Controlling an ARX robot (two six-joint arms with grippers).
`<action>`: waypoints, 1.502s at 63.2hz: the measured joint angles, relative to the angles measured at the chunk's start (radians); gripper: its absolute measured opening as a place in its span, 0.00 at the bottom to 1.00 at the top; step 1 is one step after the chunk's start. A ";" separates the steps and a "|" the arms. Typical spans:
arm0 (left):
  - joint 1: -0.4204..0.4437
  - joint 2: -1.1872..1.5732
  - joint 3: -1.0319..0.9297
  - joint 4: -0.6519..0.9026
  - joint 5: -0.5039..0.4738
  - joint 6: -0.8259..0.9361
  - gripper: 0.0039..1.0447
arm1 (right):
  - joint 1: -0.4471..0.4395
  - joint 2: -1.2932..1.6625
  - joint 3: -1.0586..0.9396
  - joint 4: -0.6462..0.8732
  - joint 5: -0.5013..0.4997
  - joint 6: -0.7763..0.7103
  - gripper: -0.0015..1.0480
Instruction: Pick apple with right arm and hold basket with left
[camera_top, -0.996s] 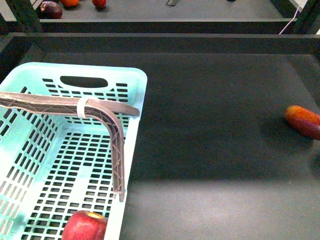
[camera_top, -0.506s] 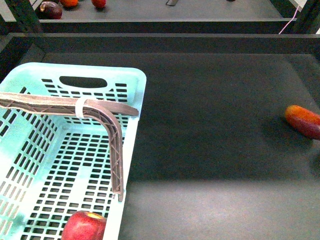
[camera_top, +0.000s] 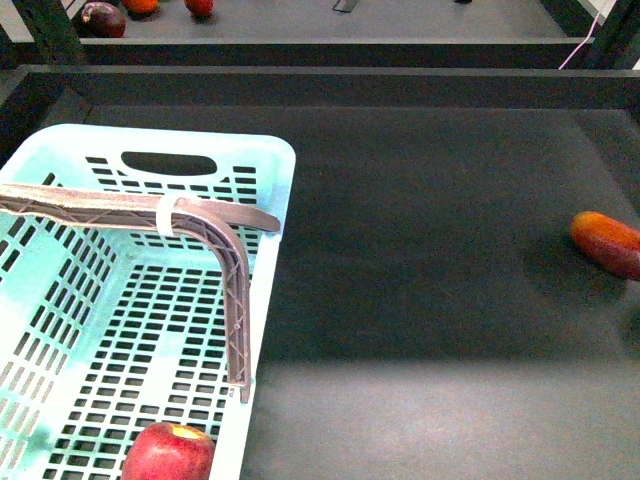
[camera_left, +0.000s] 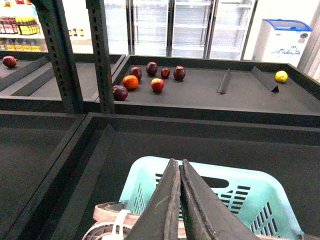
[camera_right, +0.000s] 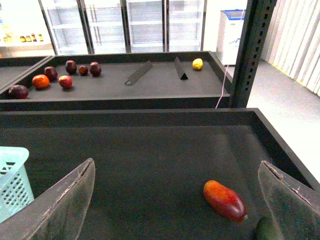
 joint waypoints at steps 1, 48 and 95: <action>0.005 -0.011 -0.003 -0.008 0.005 0.000 0.03 | 0.000 0.000 0.000 0.000 0.000 0.000 0.91; 0.114 -0.369 -0.051 -0.293 0.115 0.008 0.03 | 0.000 0.000 0.000 0.000 0.000 0.000 0.91; 0.114 -0.612 -0.051 -0.541 0.115 0.008 0.03 | 0.000 0.000 0.000 0.000 0.000 0.000 0.91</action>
